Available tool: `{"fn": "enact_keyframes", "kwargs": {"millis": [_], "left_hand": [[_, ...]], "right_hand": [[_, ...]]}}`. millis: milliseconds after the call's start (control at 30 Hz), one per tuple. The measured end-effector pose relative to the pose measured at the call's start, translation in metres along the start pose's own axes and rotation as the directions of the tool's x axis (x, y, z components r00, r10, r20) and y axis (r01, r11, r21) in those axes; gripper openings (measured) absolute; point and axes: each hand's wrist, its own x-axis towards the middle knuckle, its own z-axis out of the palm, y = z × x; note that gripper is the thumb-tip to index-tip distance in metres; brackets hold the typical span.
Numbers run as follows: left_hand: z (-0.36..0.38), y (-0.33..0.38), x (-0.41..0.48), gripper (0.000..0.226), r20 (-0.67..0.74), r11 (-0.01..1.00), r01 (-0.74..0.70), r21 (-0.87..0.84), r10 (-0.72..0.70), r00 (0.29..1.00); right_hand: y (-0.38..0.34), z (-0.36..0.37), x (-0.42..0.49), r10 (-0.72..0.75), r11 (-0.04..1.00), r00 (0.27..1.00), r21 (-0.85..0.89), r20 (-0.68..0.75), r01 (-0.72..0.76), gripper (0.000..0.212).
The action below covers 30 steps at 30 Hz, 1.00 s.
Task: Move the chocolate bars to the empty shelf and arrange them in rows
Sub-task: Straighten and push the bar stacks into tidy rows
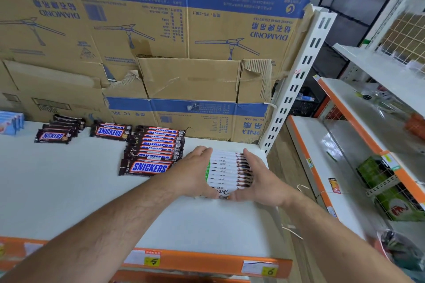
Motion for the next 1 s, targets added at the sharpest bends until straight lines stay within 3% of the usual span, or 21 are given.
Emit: {"fn": "enact_keyframes", "kwargs": {"millis": [67,167,433,567,800,1000], "left_hand": [[0.000,0.000,0.002,0.129,0.004,0.998,-0.006,0.063,0.005,1.000],[-0.006,-0.001,0.008,0.129,0.010,0.991,-0.002,0.135,0.001,1.000],[-0.026,-0.008,0.030,0.123,0.014,0.982,0.034,0.186,-0.038,0.999],[-0.024,-0.010,0.029,0.123,0.020,0.953,0.015,0.301,-0.022,1.000],[-0.018,-0.007,0.029,0.119,0.135,0.919,-0.037,0.393,-0.018,0.991],[-0.014,-0.007,0.039,0.102,0.147,0.903,0.009,0.430,-0.080,0.986]], "right_hand": [[0.003,-0.004,0.000,-0.014,0.987,0.999,-0.163,0.034,0.020,0.142],[0.000,-0.004,0.009,-0.023,0.967,1.000,-0.253,-0.019,0.018,0.143],[-0.011,-0.010,0.038,-0.016,0.964,0.999,-0.264,-0.041,0.004,0.141],[-0.008,-0.012,0.041,-0.015,0.957,0.999,-0.291,-0.040,0.003,0.142],[-0.007,-0.014,0.046,-0.005,0.961,1.000,-0.277,-0.022,-0.002,0.144],[0.001,-0.005,0.039,-0.060,0.968,0.997,-0.245,-0.041,0.048,0.146]]}}
